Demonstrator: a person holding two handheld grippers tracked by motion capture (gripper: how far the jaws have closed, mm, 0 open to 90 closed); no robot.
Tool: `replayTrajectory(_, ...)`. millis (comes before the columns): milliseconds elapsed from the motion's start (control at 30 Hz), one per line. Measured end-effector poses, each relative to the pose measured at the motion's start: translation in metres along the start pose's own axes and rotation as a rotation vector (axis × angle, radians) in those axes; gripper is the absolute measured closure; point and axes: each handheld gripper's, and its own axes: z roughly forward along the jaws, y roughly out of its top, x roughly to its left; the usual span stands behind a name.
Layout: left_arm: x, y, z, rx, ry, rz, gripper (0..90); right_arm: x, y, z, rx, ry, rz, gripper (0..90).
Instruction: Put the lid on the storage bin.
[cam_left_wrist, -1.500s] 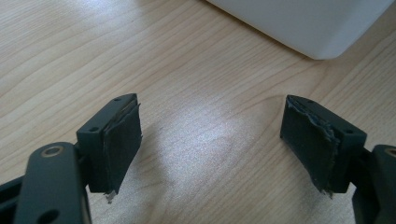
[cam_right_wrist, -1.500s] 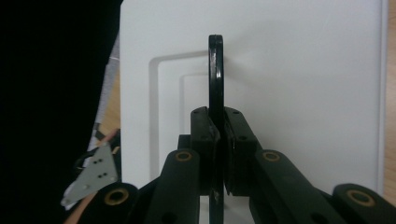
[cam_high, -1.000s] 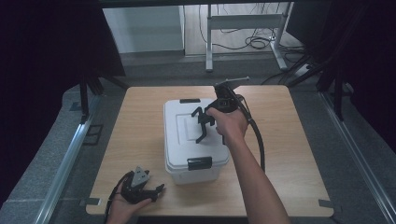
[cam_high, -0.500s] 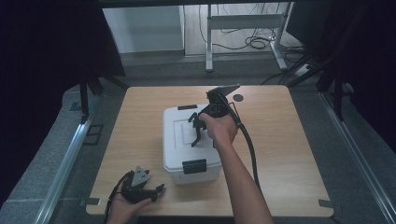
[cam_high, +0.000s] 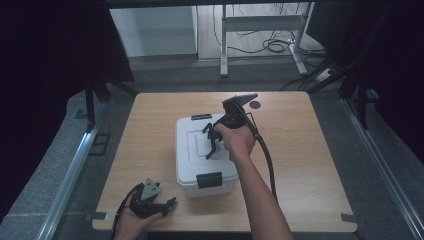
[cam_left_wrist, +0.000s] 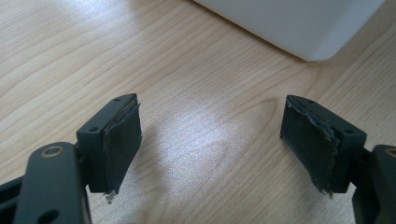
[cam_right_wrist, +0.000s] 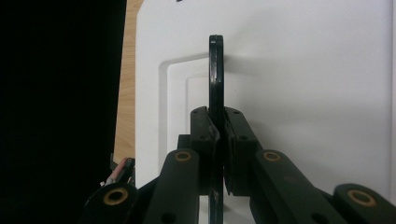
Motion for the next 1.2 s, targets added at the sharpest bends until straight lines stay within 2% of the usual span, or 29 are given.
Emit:
replayTrajectory(67,0.000,0.000,0.000,0.000,0.000,0.000,20.7,0.000,0.000,0.000,0.002,0.000,-0.004,82.9)
replayTrajectory(100,0.000,0.000,0.000,0.000,-0.001,-0.001,20.7,0.000,0.000,0.001,-0.001,0.000,-0.012,77.5)
replayTrajectory(133,0.000,0.000,0.000,0.001,-0.001,-0.001,20.7,0.000,0.000,0.001,-0.001,0.000,-0.012,77.5)
replayTrajectory(200,0.000,0.000,0.000,0.000,-0.001,-0.001,20.7,-0.001,0.001,0.000,-0.004,-0.009,-0.025,68.1)
replayTrajectory(233,0.000,0.000,0.000,0.000,-0.001,0.000,20.7,-0.003,0.002,-0.003,-0.020,-0.007,-0.044,59.8)
replayTrajectory(333,0.000,0.000,0.000,0.001,-0.001,0.001,20.7,-0.005,0.003,-0.011,-0.030,0.008,-0.070,53.8)
replayTrajectory(567,0.000,0.000,0.001,0.004,0.005,0.005,20.7,-0.016,0.001,-0.031,-0.076,0.013,-0.137,49.1)
replayTrajectory(700,0.000,-0.001,0.000,0.006,0.009,0.003,20.6,-0.026,-0.003,-0.044,-0.129,0.002,-0.219,48.7)
replayTrajectory(733,0.000,-0.001,0.000,0.004,0.013,-0.005,20.6,-0.032,-0.007,-0.050,-0.150,-0.020,-0.258,48.4)
replayTrajectory(767,0.000,-0.001,0.000,0.004,0.013,-0.005,20.6,-0.032,-0.007,-0.050,-0.150,-0.020,-0.258,48.4)
replayTrajectory(800,0.000,-0.001,0.000,0.001,0.012,-0.008,20.6,-0.038,-0.011,-0.054,-0.164,-0.041,-0.299,47.7)
replayTrajectory(933,0.001,-0.002,0.000,0.001,0.007,-0.015,20.7,-0.048,-0.018,-0.058,-0.186,-0.067,-0.334,45.2)
replayTrajectory(1000,0.002,-0.003,0.000,0.000,0.002,-0.023,20.5,-0.056,-0.023,-0.061,-0.196,-0.073,-0.334,43.7)
replayTrajectory(1100,0.003,-0.003,0.001,-0.003,-0.004,-0.033,20.4,-0.068,-0.028,-0.065,-0.229,-0.108,-0.344,43.7)
replayTrajectory(1200,0.004,-0.004,0.001,-0.002,-0.012,-0.041,20.3,-0.081,-0.031,-0.068,-0.252,-0.096,-0.336,43.7)
